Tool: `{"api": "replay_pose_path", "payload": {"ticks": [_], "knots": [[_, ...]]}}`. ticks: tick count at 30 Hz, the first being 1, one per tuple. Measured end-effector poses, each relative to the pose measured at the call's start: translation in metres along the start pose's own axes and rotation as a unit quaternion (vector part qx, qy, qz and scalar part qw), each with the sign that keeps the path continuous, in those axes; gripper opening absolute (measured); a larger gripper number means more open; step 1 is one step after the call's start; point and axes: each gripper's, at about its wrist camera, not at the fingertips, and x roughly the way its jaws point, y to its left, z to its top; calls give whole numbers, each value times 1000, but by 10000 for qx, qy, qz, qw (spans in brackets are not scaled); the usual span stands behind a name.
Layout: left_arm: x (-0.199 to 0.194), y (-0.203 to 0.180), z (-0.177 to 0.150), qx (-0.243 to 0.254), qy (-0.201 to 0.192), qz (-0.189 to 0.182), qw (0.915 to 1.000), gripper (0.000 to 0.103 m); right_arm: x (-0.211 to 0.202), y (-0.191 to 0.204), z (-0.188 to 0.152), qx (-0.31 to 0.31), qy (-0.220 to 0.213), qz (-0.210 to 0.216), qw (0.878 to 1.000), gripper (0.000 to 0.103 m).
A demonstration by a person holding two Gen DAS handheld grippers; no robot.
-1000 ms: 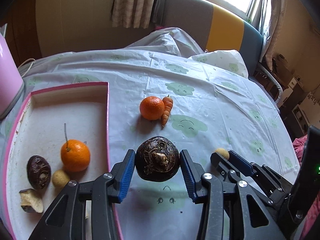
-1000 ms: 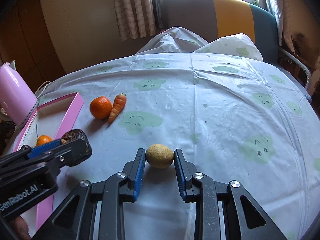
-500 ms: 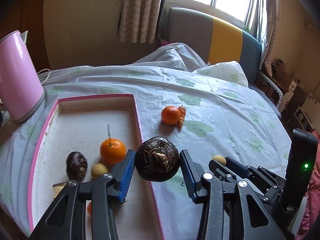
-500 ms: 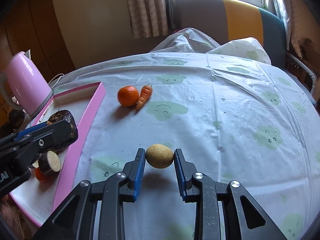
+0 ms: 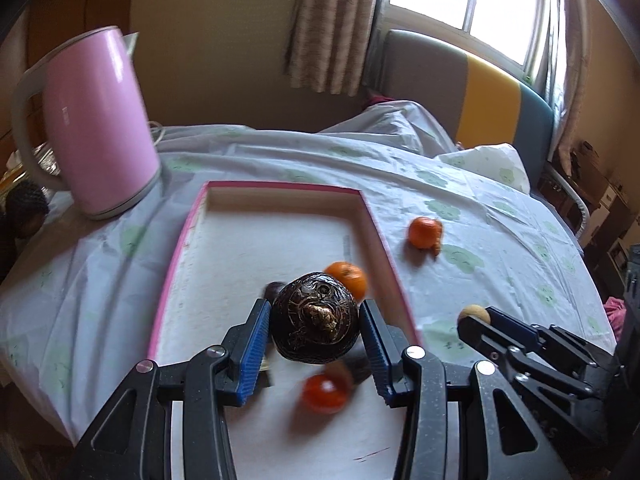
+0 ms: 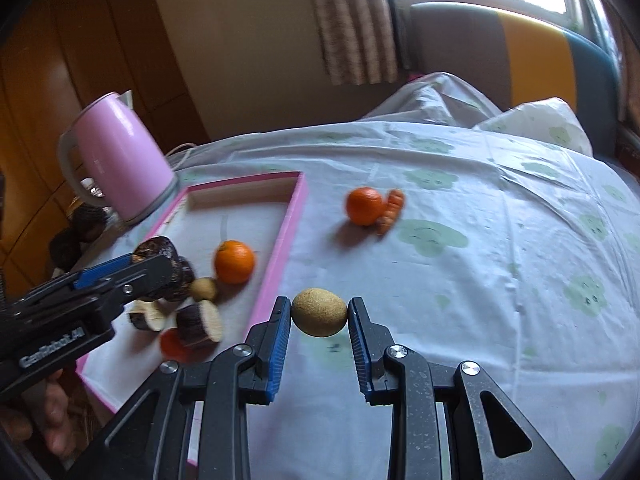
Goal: Organize fruits
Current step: 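Carry the bulb into the tray and open the left tool while the right tool releases the potato there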
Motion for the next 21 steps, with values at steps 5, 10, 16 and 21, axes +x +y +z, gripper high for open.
{"api": "replay_pose_path", "payload": {"ticks": [5,10,16,21], "knots": [[-6,31,-10,-205,59,175,9996,46,2,34,-2,-308,70,433,9986,30],[-9,45,-20,-305,150,240,9991,46,7,57,-9,-554,247,753,9953,30],[-10,45,-31,-254,192,279,9991,46,10,76,-25,-762,493,1022,9906,30],[-10,41,-32,-226,200,300,9991,47,14,80,-32,-825,614,997,9897,30]]}}
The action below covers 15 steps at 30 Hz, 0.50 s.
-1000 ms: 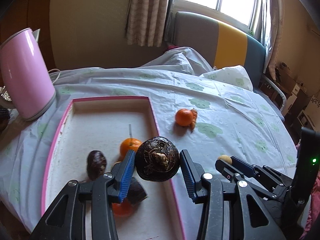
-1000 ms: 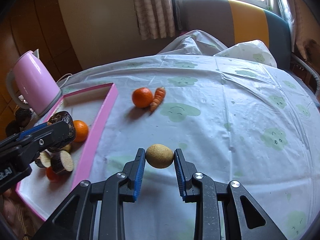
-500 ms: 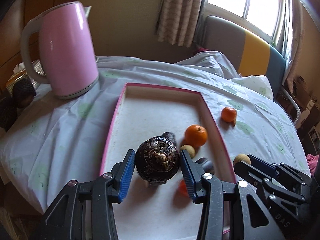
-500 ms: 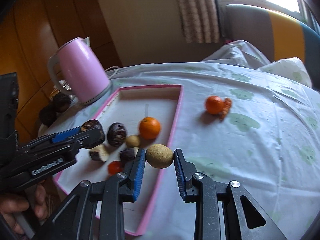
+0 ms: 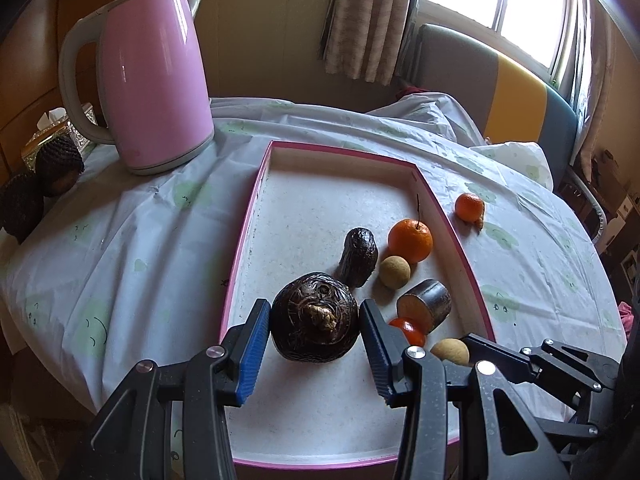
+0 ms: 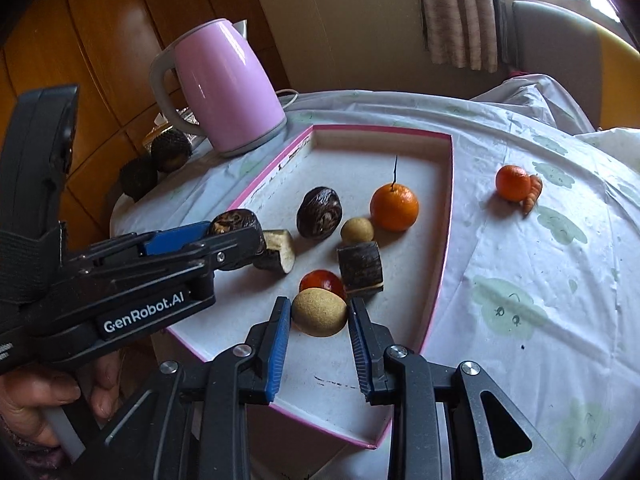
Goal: Organize fruits
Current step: 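Carry the bulb into the tray and open the left tool while the right tool releases the potato there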
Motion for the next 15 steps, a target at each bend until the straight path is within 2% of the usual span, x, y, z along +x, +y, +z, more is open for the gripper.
{"api": "replay_pose_path", "payload": {"ticks": [12,15], "knots": [[3,-7,-2,80,36,40,10000,47,1,-8,-3,111,21,-155,9998,30],[4,-7,-2,81,54,61,9999,47,1,-9,-2,154,-21,-183,9997,35]]}}
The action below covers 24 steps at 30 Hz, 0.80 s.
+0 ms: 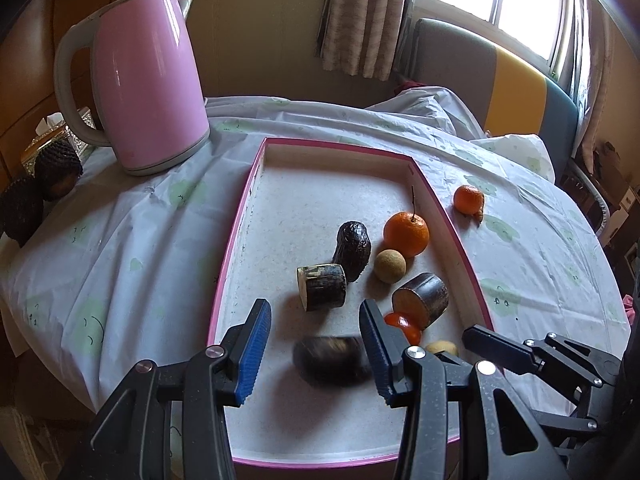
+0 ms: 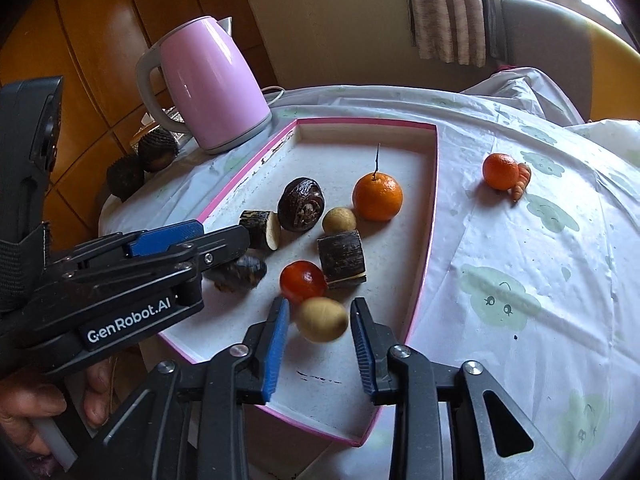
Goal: Organize fruits
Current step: 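Carry the bulb into the tray and open the left tool while the right tool releases the potato there, then move both tools back from the tray toward the carrot and mandarin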
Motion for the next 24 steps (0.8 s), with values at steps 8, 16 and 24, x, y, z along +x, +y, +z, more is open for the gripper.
{"api": "replay_pose_path", "payload": {"ticks": [8,16,24], "knots": [[-4,0,1,9,-60,13,10000,47,-3,-3,-1,75,-74,-12,9999,41],[-8,-5,2,76,-143,-7,9999,47,-8,-7,-1,148,-172,-42,9997,41],[-9,-14,7,197,-182,-93,9996,47,-20,-26,2,445,-435,-245,9978,41]]}}
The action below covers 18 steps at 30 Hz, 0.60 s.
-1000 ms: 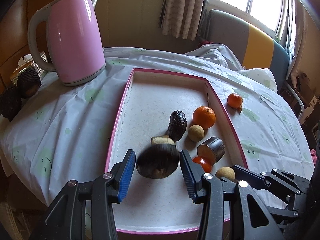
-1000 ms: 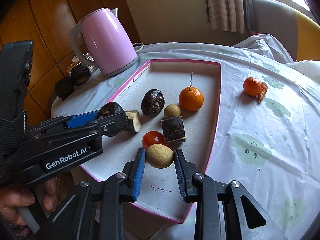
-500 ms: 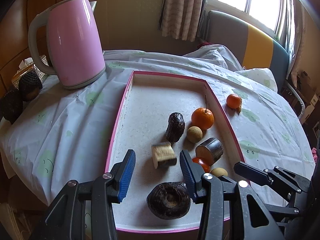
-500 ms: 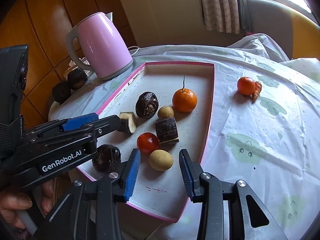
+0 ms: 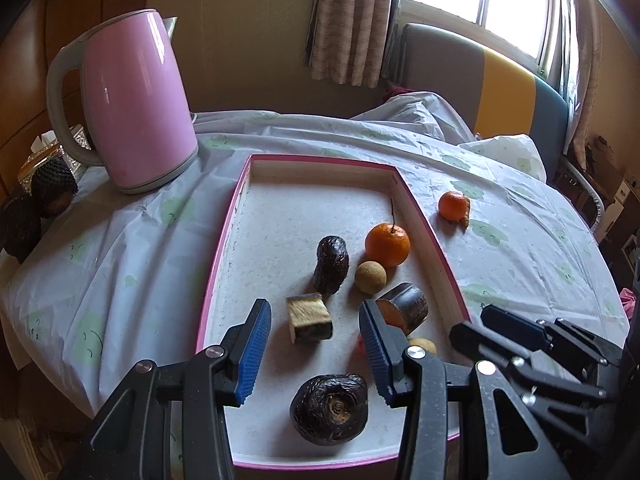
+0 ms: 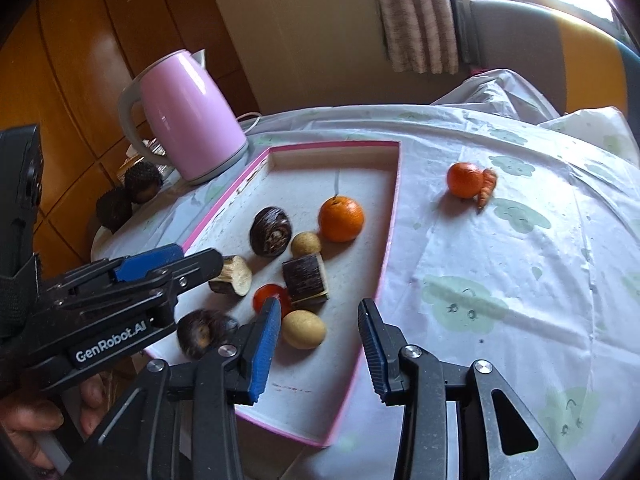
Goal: Organize fruits
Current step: 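Move both tools back from the tray toward the carrot and mandarin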
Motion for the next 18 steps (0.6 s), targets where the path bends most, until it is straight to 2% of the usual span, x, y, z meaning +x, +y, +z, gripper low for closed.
{"api": "replay_pose_path", "payload": {"ticks": [12,17,18], "knots": [[14,-43,36,372,-106,-410,9984,45,1,-62,31,496,-240,-769,9955,41],[31,-69,59,651,-81,-563,9963,38,11,-87,50,512,-272,-1033,9930,35],[35,-75,63,723,-62,-600,9956,36,13,-92,54,531,-272,-1057,9926,31]]}}
